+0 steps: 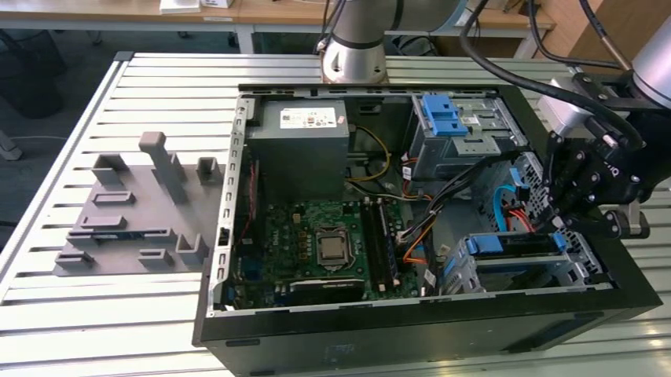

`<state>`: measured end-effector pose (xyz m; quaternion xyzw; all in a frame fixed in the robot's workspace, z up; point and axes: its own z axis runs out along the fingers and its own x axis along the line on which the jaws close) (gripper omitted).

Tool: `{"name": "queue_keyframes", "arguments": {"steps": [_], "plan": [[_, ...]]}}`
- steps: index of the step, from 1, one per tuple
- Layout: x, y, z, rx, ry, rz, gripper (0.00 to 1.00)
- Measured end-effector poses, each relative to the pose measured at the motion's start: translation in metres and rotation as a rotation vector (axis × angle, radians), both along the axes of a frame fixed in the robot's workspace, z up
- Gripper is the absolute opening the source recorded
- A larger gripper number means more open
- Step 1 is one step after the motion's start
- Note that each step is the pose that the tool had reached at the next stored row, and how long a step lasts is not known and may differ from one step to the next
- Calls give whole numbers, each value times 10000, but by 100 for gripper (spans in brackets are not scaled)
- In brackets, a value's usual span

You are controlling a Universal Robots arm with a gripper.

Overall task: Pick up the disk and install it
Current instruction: 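Insert the second disk wire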

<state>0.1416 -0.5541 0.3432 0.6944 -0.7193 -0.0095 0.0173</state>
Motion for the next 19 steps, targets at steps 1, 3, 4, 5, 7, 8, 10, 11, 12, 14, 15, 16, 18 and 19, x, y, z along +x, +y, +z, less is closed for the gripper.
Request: {"name": "queue_keyframes", "arguments": {"steps": [1, 3, 4, 5, 7, 8, 10, 11, 12, 14, 15, 16, 18, 19], "plan": [[0, 0, 1, -1, 0, 0, 11], [0, 0, 2, 0, 0, 0, 11], [0, 0, 2, 0, -3, 1, 11], [-3, 0, 2, -1, -11, 0, 11], [-8, 0, 3, -3, -37, 0, 11], [-12, 0, 2, 0, -49, 0, 11], [-36, 0, 2, 0, -99, -1, 11], [-47, 0, 2, 0, -122, 0, 11], [-49, -1, 1, 0, -130, 0, 11], [-49, 0, 4, -1, -133, 2, 11], [-49, 0, 15, -4, -134, 1, 11], [-50, 0, 28, -2, -134, 0, 11], [-50, 0, 59, 0, -134, 0, 11], [-53, 0, 62, 1, -134, -1, 11]]}}
